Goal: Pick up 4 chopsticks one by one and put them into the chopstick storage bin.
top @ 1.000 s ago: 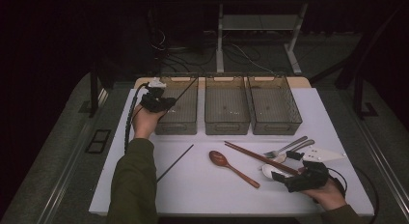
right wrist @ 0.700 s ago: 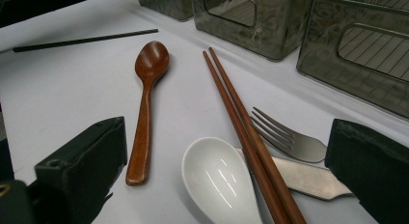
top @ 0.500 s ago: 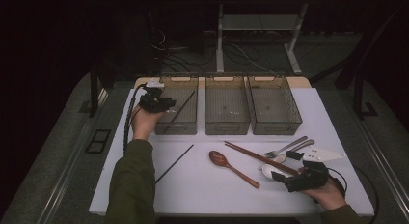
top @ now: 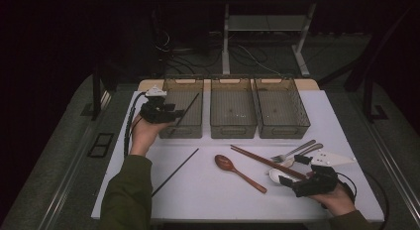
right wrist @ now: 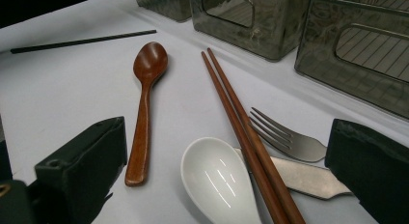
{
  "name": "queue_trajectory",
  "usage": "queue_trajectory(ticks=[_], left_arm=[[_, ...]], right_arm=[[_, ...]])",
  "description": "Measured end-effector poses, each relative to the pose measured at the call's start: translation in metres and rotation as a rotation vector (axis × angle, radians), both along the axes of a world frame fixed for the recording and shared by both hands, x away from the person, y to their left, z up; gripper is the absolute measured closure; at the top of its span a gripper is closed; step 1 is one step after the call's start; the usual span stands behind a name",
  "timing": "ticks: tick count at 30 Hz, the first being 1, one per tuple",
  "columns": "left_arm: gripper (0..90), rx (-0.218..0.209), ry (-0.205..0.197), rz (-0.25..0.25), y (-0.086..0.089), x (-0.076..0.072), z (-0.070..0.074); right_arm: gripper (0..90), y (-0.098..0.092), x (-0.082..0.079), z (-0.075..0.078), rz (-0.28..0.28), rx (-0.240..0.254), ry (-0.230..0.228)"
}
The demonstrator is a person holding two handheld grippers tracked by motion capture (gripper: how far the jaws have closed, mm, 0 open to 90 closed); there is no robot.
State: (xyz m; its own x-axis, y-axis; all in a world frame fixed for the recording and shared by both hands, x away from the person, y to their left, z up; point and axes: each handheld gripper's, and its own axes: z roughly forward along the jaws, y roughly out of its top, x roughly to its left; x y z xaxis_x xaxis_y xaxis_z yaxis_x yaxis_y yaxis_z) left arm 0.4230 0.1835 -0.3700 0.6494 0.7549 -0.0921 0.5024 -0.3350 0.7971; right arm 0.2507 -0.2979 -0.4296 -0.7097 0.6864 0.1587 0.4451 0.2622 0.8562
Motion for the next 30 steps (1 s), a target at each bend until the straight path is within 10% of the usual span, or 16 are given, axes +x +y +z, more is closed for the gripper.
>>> queue_trajectory(ticks=[30], left_arm=[[35.1, -0.013, -0.031, -0.098, -0.007, -0.083, -0.011]], right_arm=[[1.4, -0.001, -0.001, 0.001, -0.010, 0.007, -0.002]])
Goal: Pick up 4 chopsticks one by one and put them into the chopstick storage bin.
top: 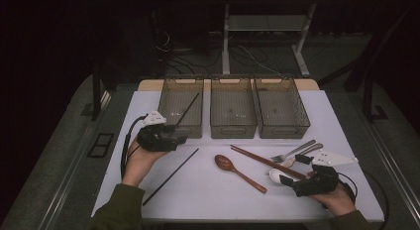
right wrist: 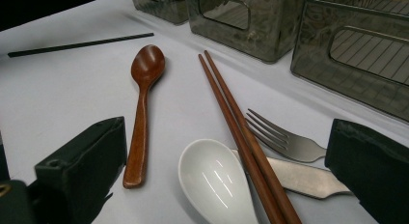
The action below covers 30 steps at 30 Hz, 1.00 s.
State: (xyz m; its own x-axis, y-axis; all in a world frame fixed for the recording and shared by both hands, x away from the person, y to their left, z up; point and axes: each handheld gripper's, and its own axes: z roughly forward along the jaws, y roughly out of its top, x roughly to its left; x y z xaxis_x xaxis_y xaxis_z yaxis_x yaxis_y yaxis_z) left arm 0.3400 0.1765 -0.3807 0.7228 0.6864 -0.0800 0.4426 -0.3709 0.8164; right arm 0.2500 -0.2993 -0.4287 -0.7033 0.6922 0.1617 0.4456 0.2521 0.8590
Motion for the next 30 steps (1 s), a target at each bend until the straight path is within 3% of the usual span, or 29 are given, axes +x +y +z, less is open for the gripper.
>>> queue_trajectory(ticks=[5, 11, 15, 18, 30], left_arm=[[33.6, 0.004, 0.007, -0.003, 0.001, -0.014, -0.012], [35.6, 0.041, 0.021, -0.010, 0.001, -0.028, -0.028], [42.9, 0.064, 0.046, -0.022, 0.002, -0.035, -0.035], [50.1, 0.113, 0.060, -0.018, 0.002, -0.041, -0.040], [69.6, 0.159, 0.128, -0.034, 0.011, -0.057, -0.050]], right_arm=[[1.4, 0.001, -0.001, 0.000, -0.003, -0.001, -0.002], [1.4, 0.001, -0.001, 0.000, -0.004, -0.003, -0.003], [1.4, 0.001, -0.002, 0.001, -0.003, -0.006, -0.009], [1.4, 0.001, -0.001, 0.001, -0.002, -0.009, -0.009], [1.4, 0.001, -0.001, 0.001, -0.006, -0.010, -0.008]])
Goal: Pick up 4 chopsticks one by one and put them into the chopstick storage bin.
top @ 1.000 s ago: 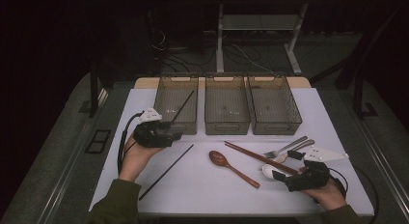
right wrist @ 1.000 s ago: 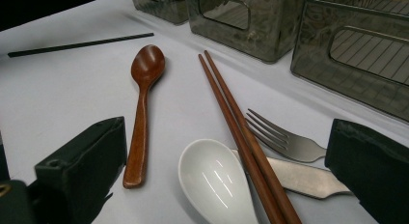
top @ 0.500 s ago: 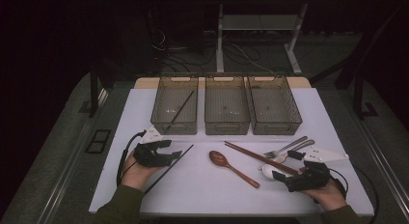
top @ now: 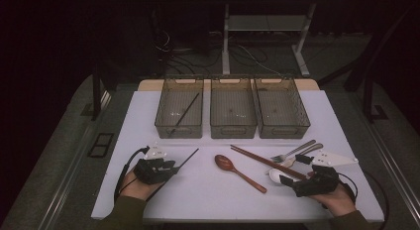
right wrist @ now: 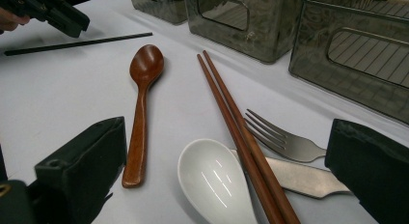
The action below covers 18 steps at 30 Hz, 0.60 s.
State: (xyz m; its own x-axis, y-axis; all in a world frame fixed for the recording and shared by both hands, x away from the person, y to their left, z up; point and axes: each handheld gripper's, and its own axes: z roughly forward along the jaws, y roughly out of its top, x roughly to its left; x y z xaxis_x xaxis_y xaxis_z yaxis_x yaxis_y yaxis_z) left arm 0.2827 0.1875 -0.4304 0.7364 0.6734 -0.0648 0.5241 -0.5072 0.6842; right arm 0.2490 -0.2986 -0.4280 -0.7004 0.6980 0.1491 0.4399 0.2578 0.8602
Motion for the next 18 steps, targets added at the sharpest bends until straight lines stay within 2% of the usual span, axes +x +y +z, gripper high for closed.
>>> queue_trajectory(ticks=[7, 13, 18], left_arm=[[74.8, 0.012, 0.043, 0.005, 0.0042, -0.0036, -0.0051], [77.3, 0.012, 0.061, 0.012, 0.0062, -0.0027, -0.0082], [80.6, 0.036, 0.065, -0.004, 0.0033, -0.0033, -0.0078]], right_arm=[[1.4, -0.0004, 0.0001, 0.0000, -0.001, 0.001, -0.002], [1.4, 0.0007, -0.0004, 0.0001, 0.002, -0.002, -0.002], [1.4, 0.0005, 0.0000, 0.0000, 0.002, -0.003, -0.002]])
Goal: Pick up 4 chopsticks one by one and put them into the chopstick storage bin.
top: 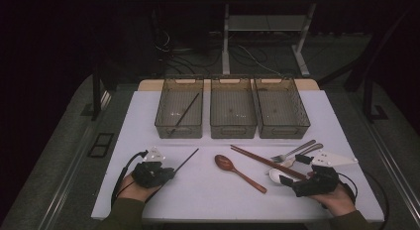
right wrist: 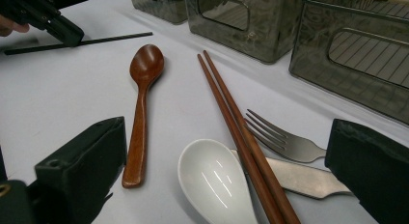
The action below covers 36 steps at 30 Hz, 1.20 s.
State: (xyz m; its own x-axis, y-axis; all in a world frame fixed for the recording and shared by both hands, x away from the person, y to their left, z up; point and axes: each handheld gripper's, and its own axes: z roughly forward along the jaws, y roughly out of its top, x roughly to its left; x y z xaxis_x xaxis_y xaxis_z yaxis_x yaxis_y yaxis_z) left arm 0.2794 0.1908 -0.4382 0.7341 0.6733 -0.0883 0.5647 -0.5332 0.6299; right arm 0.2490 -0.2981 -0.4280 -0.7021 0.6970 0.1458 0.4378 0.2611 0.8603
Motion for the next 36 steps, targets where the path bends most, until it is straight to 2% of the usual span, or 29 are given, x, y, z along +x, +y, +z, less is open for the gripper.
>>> queue_trajectory(ticks=[3, 9, 13, 21, 36], left_arm=[[82.1, 0.033, -0.011, -0.005, -0.0035, -0.0008, 0.0010], [84.7, 0.019, 0.003, 0.003, -0.0027, 0.0006, 0.0005], [85.5, 0.039, 0.009, -0.001, -0.0041, 0.0013, 0.0021], [85.8, 0.022, 0.019, 0.002, -0.0033, 0.0025, 0.0022], [85.8, -0.005, 0.024, -0.024, -0.0044, 0.0016, 0.0057]], right_arm=[[1.4, 0.0005, 0.0001, -0.0002, 0.000, 0.000, -0.001], [1.4, 0.0009, -0.0003, 0.0001, 0.002, -0.001, 0.001], [1.5, 0.0011, -0.0002, 0.0002, 0.004, -0.003, -0.002], [1.4, 0.0012, -0.0002, 0.0003, 0.006, -0.002, -0.002], [1.4, 0.0014, 0.0001, 0.0003, 0.009, -0.005, -0.002]])
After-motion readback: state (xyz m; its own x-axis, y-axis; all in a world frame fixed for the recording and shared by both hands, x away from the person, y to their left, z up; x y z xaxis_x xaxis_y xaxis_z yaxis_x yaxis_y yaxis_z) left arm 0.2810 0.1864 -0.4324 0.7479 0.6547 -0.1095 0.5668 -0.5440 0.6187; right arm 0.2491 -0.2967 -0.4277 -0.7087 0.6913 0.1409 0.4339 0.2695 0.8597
